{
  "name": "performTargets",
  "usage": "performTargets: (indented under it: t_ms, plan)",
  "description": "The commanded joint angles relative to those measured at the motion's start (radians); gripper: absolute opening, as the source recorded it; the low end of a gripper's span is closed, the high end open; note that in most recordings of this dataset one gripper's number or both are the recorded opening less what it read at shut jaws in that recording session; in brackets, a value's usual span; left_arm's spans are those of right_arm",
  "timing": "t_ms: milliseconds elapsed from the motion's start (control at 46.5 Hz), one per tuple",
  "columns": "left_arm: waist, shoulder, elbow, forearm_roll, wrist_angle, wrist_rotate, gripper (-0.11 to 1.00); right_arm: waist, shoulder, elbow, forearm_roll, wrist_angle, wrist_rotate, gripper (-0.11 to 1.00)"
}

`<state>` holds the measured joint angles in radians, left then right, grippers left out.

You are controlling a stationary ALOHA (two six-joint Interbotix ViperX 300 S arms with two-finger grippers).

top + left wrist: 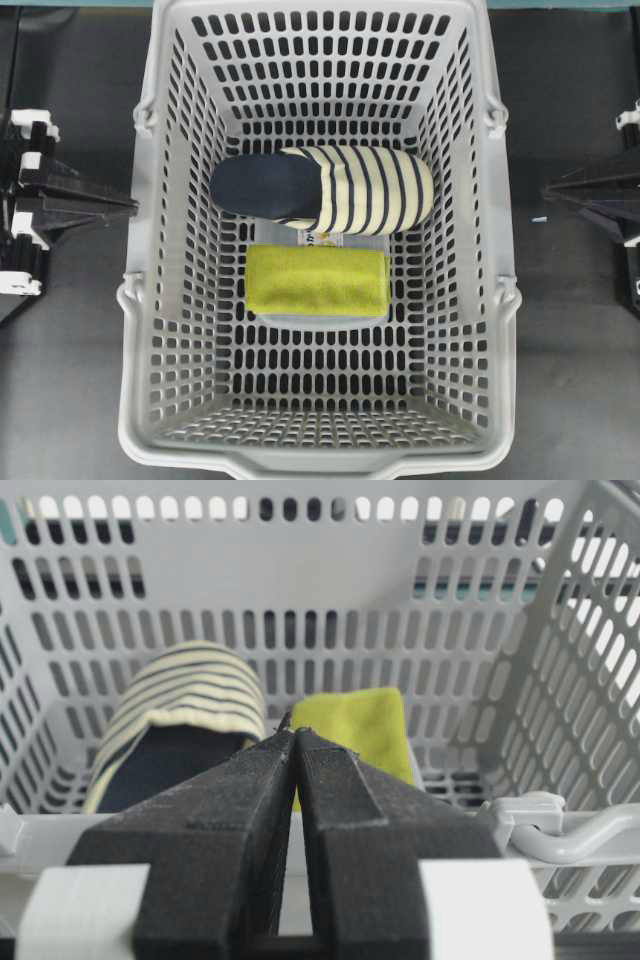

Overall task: Pick up the yellow cloth from the shopping basket with the left arm.
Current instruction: 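Move the left gripper over the basket toward the yellow-green cloth, then lower the left gripper into the basket and close on the cloth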

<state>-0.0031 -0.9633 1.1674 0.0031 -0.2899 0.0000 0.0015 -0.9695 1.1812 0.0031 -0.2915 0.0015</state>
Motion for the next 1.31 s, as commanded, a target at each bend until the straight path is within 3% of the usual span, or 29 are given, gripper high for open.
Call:
performTargets:
  t_ms: [0, 86, 301, 645, 731, 859, 924, 1010, 1117, 1182, 1225, 1289]
  plan:
    - [0.006, 0.015, -0.077, 0.043, 0.055, -0.008, 0.06, 0.003, 0.008, -0.020, 0.003, -0.006, 0.009, 0.00]
    - [0.006, 0.040, -0.150, 0.043, 0.158, -0.012, 0.00, 0.002, 0.008, -0.020, 0.021, 0.012, 0.017, 0.00]
    - [-0.009, 0.175, -0.380, 0.043, 0.462, -0.011, 0.00, -0.003, 0.011, -0.040, 0.026, 0.061, 0.057, 0.00]
    - [-0.041, 0.479, -0.647, 0.043, 0.727, -0.003, 0.00, -0.008, 0.009, -0.051, 0.021, 0.123, 0.055, 0.00]
    - [-0.049, 0.549, -0.703, 0.043, 0.787, -0.002, 0.00, -0.008, 0.006, -0.051, 0.023, 0.123, 0.057, 0.09]
    - [-0.048, 0.667, -0.802, 0.043, 0.881, 0.009, 0.02, -0.008, 0.006, -0.052, 0.023, 0.107, 0.058, 0.42]
    - [-0.046, 0.718, -0.838, 0.043, 0.914, 0.008, 0.11, -0.008, 0.008, -0.052, 0.023, 0.104, 0.060, 0.60]
    - [-0.043, 0.790, -0.879, 0.043, 0.965, -0.012, 0.35, -0.008, 0.012, -0.051, 0.025, 0.104, 0.061, 0.78]
    - [-0.051, 0.873, -0.923, 0.043, 1.015, -0.026, 0.68, -0.008, 0.014, -0.051, 0.026, 0.104, 0.063, 0.80]
    - [-0.054, 0.930, -0.948, 0.043, 1.040, -0.038, 0.83, -0.008, 0.014, -0.051, 0.026, 0.104, 0.064, 0.79]
    - [-0.057, 0.960, -0.959, 0.043, 1.048, -0.041, 0.89, -0.008, 0.014, -0.049, 0.026, 0.104, 0.067, 0.78]
    - [-0.061, 1.008, -0.977, 0.043, 1.048, -0.040, 0.89, -0.008, 0.014, -0.049, 0.025, 0.104, 0.071, 0.78]
